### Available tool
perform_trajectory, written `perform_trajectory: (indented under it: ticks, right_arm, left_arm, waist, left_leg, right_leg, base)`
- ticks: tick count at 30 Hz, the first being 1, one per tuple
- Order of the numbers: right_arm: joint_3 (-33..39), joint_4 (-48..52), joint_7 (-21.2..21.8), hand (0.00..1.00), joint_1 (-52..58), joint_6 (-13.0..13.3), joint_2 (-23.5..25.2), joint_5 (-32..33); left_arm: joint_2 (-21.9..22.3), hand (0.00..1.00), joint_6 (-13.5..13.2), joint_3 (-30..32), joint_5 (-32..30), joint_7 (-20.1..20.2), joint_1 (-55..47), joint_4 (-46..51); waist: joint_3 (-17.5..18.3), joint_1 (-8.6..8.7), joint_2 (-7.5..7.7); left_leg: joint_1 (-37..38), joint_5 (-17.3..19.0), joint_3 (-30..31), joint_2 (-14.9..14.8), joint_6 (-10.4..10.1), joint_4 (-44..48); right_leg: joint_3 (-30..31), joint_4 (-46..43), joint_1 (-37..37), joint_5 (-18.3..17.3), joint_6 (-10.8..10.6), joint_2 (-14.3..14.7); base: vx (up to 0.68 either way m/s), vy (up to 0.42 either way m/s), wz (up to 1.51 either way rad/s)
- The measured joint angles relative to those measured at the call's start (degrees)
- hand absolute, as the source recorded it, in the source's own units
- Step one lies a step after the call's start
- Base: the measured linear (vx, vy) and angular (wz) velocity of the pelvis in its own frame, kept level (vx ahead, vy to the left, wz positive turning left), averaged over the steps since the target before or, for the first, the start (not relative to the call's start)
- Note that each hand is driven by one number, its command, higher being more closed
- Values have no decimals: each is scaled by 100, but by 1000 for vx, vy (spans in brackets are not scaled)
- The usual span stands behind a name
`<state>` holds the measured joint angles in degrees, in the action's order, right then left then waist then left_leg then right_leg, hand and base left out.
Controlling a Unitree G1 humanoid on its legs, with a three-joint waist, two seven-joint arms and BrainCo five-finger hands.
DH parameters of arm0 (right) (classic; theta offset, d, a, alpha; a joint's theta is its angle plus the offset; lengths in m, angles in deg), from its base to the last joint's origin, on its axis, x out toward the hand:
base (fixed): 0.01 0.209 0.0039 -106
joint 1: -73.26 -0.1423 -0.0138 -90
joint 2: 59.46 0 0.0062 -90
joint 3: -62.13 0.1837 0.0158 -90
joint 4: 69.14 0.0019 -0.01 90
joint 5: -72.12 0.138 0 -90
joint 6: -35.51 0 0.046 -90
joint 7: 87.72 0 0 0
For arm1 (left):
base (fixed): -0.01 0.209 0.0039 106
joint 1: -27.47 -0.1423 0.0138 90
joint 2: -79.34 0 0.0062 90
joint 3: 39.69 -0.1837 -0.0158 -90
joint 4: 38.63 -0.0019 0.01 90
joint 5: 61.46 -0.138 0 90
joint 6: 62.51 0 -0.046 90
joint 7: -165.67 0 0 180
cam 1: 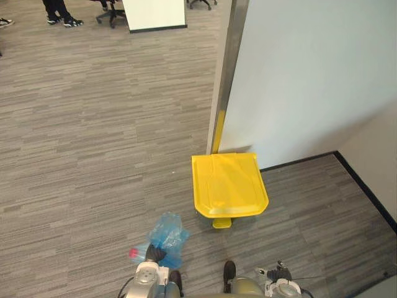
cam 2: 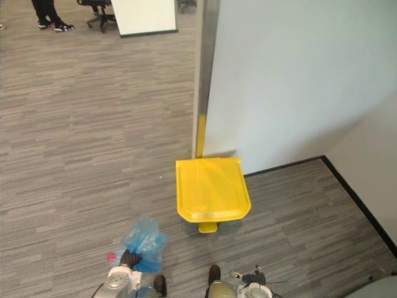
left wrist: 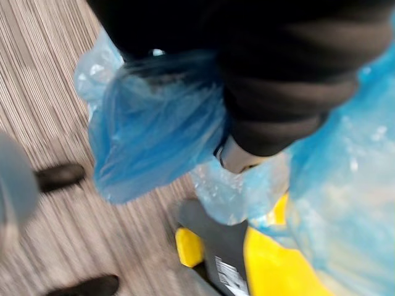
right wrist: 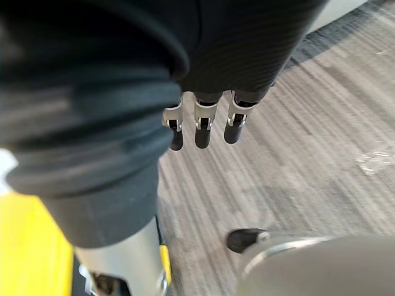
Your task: Gather rubbish on tea table into small bin, then transfer packed bag to large trash can.
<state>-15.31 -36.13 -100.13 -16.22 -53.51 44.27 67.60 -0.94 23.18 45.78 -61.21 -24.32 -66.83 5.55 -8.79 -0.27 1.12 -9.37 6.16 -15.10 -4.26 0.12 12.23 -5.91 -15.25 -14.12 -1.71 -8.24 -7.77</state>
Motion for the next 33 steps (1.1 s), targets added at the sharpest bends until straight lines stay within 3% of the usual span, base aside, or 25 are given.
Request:
perform_trajectory:
  ticks: [2, 4, 6, 7, 8, 10, 13, 17, 25, 28, 33]
  right_arm:
    - [-2, -14, -6, 0, 56, 1, 26, -11]
    - [-5, -38, -2, 0, 210, 0, 120, -20]
    - [-119, -143, 3, 0, 174, 0, 176, -60]
    - [-178, -163, 1, 0, 149, 3, 149, -66]
    - [-177, -235, -9, 0, 85, 2, 72, -118]
    - [-155, -272, -20, 0, 34, -56, -75, -179]
    - [-69, -245, -101, 0, 176, -69, -107, -178]
    - [-41, -252, -125, 0, 124, -54, -93, -175]
    - [48, -244, -131, 0, 62, -52, 6, -176]
    - [48, -244, -127, 0, 52, -53, 1, -177]
    - [53, -243, -131, 0, -54, -59, 2, -177]
  left_arm:
    - [-74, 100, 6, 30, -1, 2, -31, 11]
    - [-114, 100, 2, 37, -2, 2, -55, 21]
    - [-133, 100, 7, 98, -3, 6, -134, 22]
    - [-126, 100, 12, 127, 0, 9, -132, 22]
    - [-51, 100, 11, 123, 4, 11, -83, 23]
    - [141, 100, 18, 72, 5, 19, -14, 4]
    - [174, 100, 7, 10, 8, 20, -138, 11]
    - [164, 100, -9, -101, 106, 27, -41, 12]
    - [153, 100, -3, -106, 107, 23, -109, -106]
    - [142, 100, -1, -111, 106, 24, -82, -107]
    - [93, 100, -1, -116, 106, 22, -66, -106]
  waist:
    - [2, 30, 3]
    - [115, 9, 160]
    - [253, -99, 301]
    - [378, -163, 366]
    - [409, -215, 325]
    - [240, -187, 94]
    - [234, -169, 24]
    - [194, -170, -80]
    - [54, -167, -107]
    - [18, -161, -138]
    - [-56, -161, -141]
  left_leg:
    - [150, -19, -22, -38, 40, -32]
    - [138, -90, -43, -9, 31, -76]
    - [-36, -175, -193, -1, -52, -112]
    - [-211, -227, -256, 13, -64, -137]
    - [-439, -302, -278, 33, -69, -147]
    - [-432, -408, -242, -12, -77, -144]
    - [-118, -450, -140, 10, -89, -178]
    - [-253, -605, 85, -19, -105, -205]
    - [-99, -615, 98, 1, -97, -251]
    - [-56, -643, 100, 52, -112, -391]
    - [-402, -126, 98, 6, -116, 269]
  right_leg:
    - [-186, -1442, 201, -685, 169, -18]
    - [-253, -1768, 667, -1056, 99, -3]
    - [-191, -865, 1040, -1243, 129, 86]
    - [-184, -349, 1024, -1258, 185, 125]
    - [-156, 165, 1026, -1238, 556, 191]
    - [-177, 327, 1134, -1148, 641, 251]
    - [-202, 368, 1420, -1166, 644, 266]
    - [-393, 456, 1423, -1143, 658, 320]
    - [-456, 456, 1591, -1143, 647, 288]
    - [-412, 540, 1589, -1210, 527, 268]
    - [-290, 589, 1516, -1260, 449, 254]
  base:
    - [-119, 86, -20]
    - [-69, -42, -10]
    - [-116, -111, -52]
    - [-95, -76, -74]
    - [-71, -40, -54]
    - [-100, -28, -12]
    - [-63, -36, 10]
    - [-84, -40, 25]
    - [-18, 0, 3]
    - [-5, -2, -3]
    - [81, 39, -11]
